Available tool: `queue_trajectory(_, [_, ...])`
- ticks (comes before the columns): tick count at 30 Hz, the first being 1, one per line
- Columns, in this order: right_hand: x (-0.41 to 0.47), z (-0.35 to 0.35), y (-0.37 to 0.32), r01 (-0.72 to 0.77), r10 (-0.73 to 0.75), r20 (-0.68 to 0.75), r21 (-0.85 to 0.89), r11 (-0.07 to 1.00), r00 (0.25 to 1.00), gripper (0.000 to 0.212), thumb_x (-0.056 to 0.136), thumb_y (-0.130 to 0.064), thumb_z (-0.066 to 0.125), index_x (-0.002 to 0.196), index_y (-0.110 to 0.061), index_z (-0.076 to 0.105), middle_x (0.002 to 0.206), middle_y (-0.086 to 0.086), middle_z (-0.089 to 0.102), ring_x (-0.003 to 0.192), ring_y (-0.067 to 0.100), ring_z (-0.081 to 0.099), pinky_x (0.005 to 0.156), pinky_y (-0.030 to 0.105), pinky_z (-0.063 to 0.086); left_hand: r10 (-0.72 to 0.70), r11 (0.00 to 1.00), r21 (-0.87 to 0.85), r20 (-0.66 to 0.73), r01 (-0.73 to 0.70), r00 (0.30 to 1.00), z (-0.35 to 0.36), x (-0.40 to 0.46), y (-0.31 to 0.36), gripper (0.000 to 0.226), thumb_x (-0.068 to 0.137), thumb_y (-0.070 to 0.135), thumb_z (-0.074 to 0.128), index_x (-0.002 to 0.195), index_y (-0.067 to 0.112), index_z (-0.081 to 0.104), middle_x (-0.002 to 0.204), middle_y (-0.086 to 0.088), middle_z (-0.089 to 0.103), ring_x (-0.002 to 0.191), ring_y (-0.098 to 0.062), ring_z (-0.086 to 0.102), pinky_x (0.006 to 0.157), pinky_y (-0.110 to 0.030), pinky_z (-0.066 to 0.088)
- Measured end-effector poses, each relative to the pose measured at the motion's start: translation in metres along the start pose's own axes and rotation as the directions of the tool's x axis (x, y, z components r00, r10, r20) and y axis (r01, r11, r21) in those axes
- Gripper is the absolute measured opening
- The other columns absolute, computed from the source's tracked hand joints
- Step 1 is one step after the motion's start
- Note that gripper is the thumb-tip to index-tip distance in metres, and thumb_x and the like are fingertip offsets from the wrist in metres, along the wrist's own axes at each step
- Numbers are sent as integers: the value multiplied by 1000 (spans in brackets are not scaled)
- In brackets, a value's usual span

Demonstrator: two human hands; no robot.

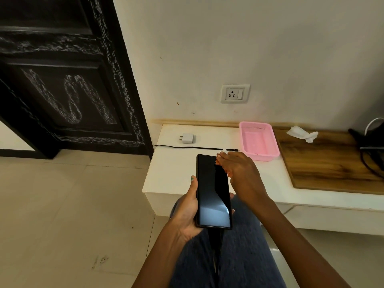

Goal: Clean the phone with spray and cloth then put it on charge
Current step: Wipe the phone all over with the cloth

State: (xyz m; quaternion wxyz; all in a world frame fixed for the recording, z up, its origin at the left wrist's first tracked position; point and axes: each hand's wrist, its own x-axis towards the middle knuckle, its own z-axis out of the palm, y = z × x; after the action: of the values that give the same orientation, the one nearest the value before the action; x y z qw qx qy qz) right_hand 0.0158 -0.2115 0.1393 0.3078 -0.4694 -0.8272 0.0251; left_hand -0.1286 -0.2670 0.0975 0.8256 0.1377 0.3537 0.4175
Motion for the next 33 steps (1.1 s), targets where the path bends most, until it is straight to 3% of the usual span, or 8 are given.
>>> queue_trajectory(4, [-1,-1,7,-393,400,98,496,774,911,28,88,9,51,114,6,62,112,18,66,102,28,64,92,29,50,-19,1000,-6,16,19,1000,1,-1,-5,75,85,66,33,113,7,71,114,-23,65,99,-36,63,96,-50,47])
queue_trajectory(7, [-6,-6,16,-548,604,123,588,595,788,38,87,13,45,114,-6,64,109,5,67,99,14,62,85,14,51,-21,999,-50,23,22,1000,0,-2,-4,74,90,64,30,113,7,70,116,-23,65,105,-35,61,93,-50,50])
queue_trajectory(10, [-11,-11,23,-616,781,175,724,311,600,27,93,-1,47,108,-10,67,110,6,66,102,22,61,89,34,53,-20,995,-98,19,22,1000,0,-2,-2,71,92,63,31,110,8,72,119,-24,65,106,-35,64,85,-49,57])
queue_trajectory(15, [-22,-12,20,-617,830,423,777,-127,363,27,89,6,38,101,-7,59,116,15,58,101,31,56,73,36,49,6,998,-60,-35,-8,999,-2,-2,4,70,92,63,29,107,12,74,124,-22,64,116,-34,60,96,-49,50])
queue_trajectory(19, [-30,-12,12,-516,773,575,763,-390,266,17,91,-30,48,94,-16,57,99,8,62,79,20,58,62,30,42,34,999,-37,-64,-37,997,-4,-2,7,68,92,63,28,117,14,69,125,-20,64,118,-32,60,101,-48,46])
queue_trajectory(23, [-39,-10,10,-619,757,560,738,-269,338,48,90,-48,49,57,-12,47,48,1,49,46,13,43,50,26,34,58,998,-20,-39,-59,998,-4,-4,11,68,93,64,25,111,18,73,124,-19,65,118,-30,60,93,-43,53])
queue_trajectory(27, [-45,-4,6,-688,747,546,707,-166,380,38,88,-23,60,53,-12,50,52,3,49,48,14,44,52,29,37,88,996,34,-35,-87,996,-4,-5,14,62,92,62,31,122,19,65,125,-18,64,118,-31,60,100,-48,47])
queue_trajectory(33, [-52,2,1,-699,749,523,706,-114,407,27,88,-22,60,66,-6,59,57,4,55,45,10,48,39,19,41,91,994,55,-4,-91,996,-4,-5,15,61,92,63,31,127,20,59,128,-17,63,120,-29,59,98,-45,50])
